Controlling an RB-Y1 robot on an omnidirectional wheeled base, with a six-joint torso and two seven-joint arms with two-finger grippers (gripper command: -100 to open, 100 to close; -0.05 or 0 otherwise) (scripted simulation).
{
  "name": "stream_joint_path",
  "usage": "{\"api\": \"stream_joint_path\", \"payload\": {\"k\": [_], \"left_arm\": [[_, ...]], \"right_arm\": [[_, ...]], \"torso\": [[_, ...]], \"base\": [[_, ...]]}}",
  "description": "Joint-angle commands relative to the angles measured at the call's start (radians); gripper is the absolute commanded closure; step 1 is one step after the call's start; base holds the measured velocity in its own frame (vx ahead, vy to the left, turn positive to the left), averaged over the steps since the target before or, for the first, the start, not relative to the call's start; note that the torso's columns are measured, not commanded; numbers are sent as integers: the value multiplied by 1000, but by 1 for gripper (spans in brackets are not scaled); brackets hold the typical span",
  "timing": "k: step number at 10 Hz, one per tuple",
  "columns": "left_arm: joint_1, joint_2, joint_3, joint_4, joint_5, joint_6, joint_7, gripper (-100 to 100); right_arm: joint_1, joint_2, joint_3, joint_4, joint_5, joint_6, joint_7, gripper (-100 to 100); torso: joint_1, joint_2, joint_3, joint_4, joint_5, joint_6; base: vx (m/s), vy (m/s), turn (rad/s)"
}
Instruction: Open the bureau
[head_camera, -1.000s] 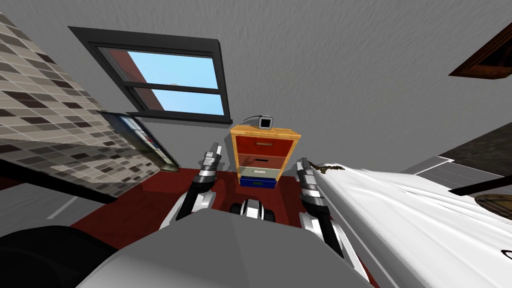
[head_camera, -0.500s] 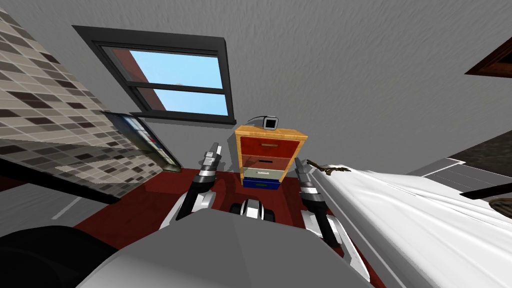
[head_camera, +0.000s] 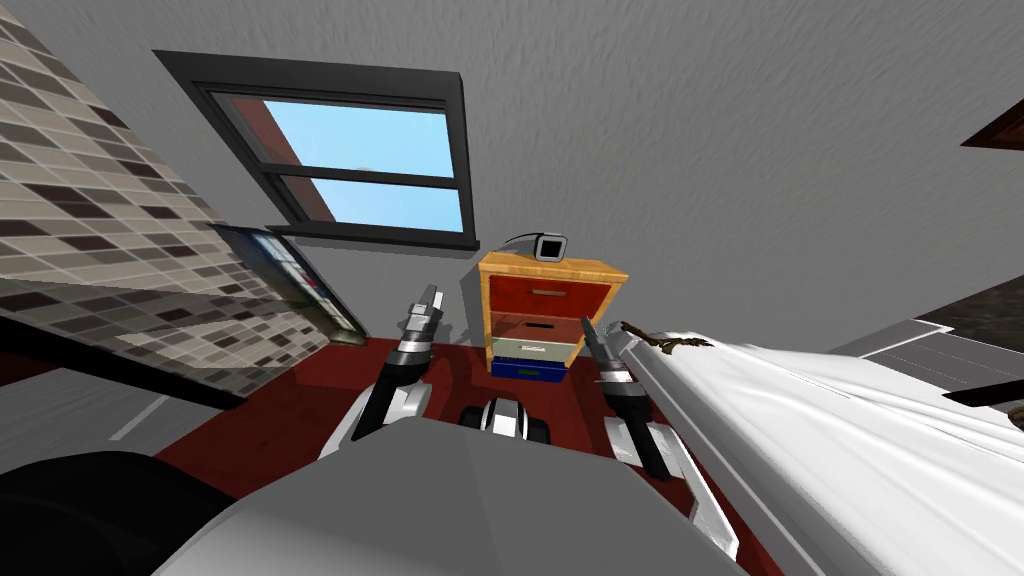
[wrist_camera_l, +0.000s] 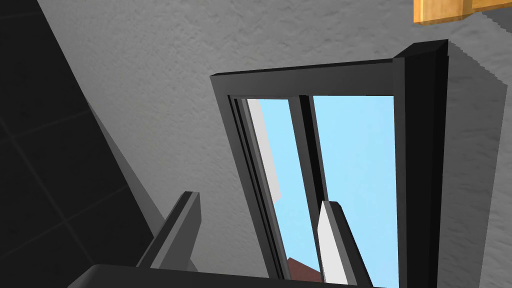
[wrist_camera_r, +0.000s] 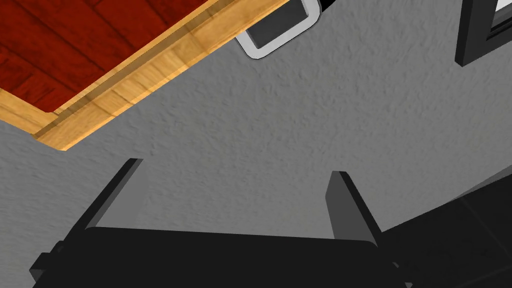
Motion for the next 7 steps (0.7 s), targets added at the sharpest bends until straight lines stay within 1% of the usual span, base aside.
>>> {"api": "stream_joint_path", "payload": {"k": [1, 3, 4, 6, 7], "left_arm": [[0, 0, 0, 0, 0, 0, 0, 0], [0, 0, 0, 0, 0, 0, 0, 0], [0, 0, 0, 0, 0, 0, 0, 0], [0, 0, 0, 0, 0, 0, 0, 0], [0, 0, 0, 0, 0, 0, 0, 0]], "right_arm": [[-26, -17, -9, 26, 55, 14, 62, -100], [-50, -39, -20, 51, 122, 32, 123, -100], [-50, -39, -20, 51, 125, 32, 132, -100], [-76, -63, -30, 80, 192, 51, 195, -100], [-76, -63, -30, 80, 196, 51, 203, -100]], "torso": [[1, 0, 0, 0, 0, 0], [-2, 0, 0, 0, 0, 0], [0, -1, -1, 0, 0, 0], [-3, 0, 0, 0, -1, 0], [-1, 0, 0, 0, 0, 0]], "base": [[10, 92, 4], [22, 106, 13], [33, 93, 2], [16, 83, 14], [32, 88, 3]]}}
